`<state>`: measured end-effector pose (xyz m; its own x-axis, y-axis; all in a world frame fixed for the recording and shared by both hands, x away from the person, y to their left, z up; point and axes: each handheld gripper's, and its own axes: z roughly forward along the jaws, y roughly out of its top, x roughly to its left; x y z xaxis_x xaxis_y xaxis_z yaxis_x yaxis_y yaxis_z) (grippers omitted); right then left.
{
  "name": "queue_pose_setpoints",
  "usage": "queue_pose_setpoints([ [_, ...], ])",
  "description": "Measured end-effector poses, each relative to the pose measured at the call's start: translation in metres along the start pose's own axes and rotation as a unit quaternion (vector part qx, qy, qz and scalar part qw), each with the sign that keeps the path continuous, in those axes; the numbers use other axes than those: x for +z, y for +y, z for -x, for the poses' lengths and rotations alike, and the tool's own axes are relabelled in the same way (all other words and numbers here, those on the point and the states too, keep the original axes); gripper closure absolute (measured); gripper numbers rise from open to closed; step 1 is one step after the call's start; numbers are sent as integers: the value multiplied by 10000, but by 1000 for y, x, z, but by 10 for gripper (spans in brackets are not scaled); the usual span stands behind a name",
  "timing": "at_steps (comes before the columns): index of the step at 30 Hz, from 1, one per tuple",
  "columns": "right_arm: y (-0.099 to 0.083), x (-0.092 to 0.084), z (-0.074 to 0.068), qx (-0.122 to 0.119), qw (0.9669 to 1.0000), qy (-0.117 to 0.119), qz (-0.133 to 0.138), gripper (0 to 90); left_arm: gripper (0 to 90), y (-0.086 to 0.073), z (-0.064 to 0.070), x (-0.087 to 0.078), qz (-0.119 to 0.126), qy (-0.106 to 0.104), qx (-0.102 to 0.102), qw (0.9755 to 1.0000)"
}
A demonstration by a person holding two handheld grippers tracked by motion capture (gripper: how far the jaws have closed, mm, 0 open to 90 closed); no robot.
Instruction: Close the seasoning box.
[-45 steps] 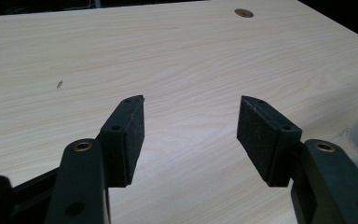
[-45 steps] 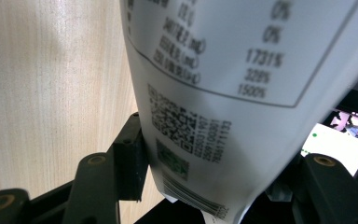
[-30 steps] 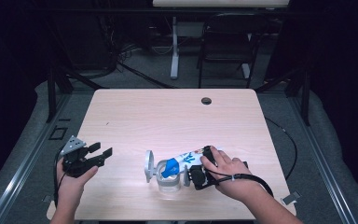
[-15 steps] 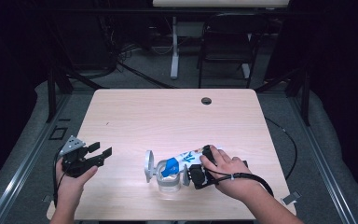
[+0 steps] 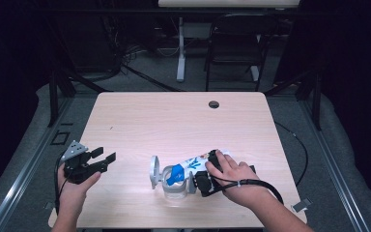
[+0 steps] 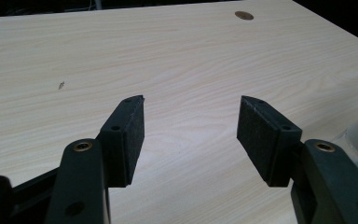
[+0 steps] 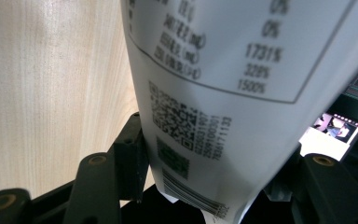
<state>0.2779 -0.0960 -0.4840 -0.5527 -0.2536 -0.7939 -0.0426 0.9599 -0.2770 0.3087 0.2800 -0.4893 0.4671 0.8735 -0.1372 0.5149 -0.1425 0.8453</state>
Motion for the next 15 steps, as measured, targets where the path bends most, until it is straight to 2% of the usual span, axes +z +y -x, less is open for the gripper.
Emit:
queue_pose_setpoints([
  [15,3,-2,1,-147,9999,-88,-14,448,420,0,0,0,24,-3,5,10000],
])
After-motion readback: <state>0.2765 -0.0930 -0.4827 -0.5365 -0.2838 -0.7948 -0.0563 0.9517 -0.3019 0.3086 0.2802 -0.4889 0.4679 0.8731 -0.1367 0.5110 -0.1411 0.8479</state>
